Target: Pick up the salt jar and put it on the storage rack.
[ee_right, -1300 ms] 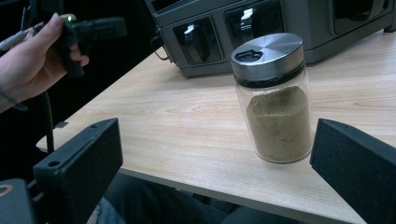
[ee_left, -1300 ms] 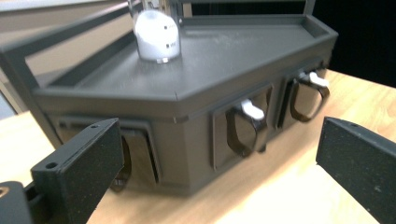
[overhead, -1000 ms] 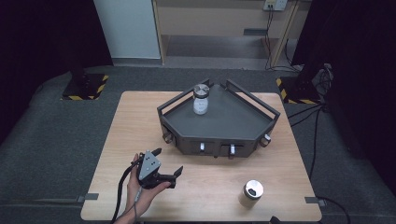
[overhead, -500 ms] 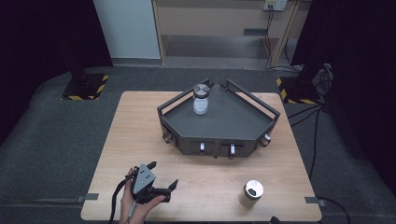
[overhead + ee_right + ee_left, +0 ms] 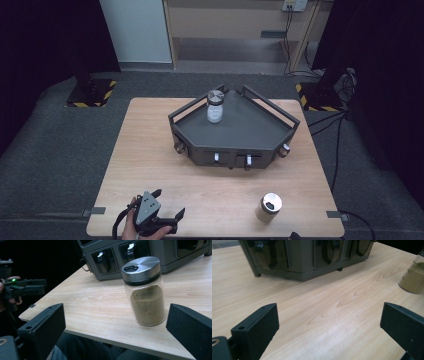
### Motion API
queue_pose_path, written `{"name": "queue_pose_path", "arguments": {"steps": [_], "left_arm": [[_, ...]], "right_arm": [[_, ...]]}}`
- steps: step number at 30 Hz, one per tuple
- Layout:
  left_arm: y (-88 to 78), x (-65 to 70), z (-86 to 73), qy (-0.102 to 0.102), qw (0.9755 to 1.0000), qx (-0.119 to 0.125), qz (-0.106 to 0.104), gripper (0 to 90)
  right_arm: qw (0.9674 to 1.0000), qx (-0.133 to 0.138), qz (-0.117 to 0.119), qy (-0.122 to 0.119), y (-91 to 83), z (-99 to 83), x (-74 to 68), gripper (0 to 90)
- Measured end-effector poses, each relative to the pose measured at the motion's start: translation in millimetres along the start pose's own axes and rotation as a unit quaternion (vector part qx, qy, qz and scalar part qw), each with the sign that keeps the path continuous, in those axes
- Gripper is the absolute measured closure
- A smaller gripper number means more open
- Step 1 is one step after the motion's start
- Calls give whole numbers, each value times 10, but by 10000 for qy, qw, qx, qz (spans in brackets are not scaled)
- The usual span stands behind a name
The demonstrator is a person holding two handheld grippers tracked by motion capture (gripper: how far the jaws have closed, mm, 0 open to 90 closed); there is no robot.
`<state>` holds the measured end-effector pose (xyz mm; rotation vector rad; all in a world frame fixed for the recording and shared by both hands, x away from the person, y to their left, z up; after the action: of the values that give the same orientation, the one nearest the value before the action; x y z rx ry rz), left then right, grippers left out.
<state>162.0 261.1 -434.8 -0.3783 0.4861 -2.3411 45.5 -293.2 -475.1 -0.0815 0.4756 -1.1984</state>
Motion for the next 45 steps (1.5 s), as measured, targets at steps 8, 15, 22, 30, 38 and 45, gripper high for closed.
{"name": "queue_pose_path", "arguments": {"steps": [8,15,22,30,38,45], "left_arm": [[-39,-11,-26,-29,9999,-116,87,11],[-7,-41,-41,14,9999,-139,92,40],[17,-49,-36,62,9998,-171,35,38],[29,-53,-41,32,9999,-164,45,34],[22,-62,-44,11,9998,-158,94,34],[24,-58,-47,-10,9998,-156,95,33]], "right_arm": [[10000,-7,-70,35,14,3,28,25],[9998,-11,-189,11,21,12,50,25],[9997,-26,-232,21,30,14,52,25],[9997,-24,-249,43,32,13,60,26],[9997,-27,-235,34,34,15,59,26],[9998,-18,-216,41,28,14,64,26]]}}
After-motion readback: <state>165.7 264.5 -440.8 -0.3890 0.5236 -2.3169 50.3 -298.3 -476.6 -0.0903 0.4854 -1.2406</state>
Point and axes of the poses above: each handheld gripper's, and its own axes: y roughly forward along the jaws, z roughly out of its top, x roughly to its right, the point moved 3 cm from there along y, roughly forward along the jaws, and after that the axes turned 11 degrees about -z, right-handed, at the moved point
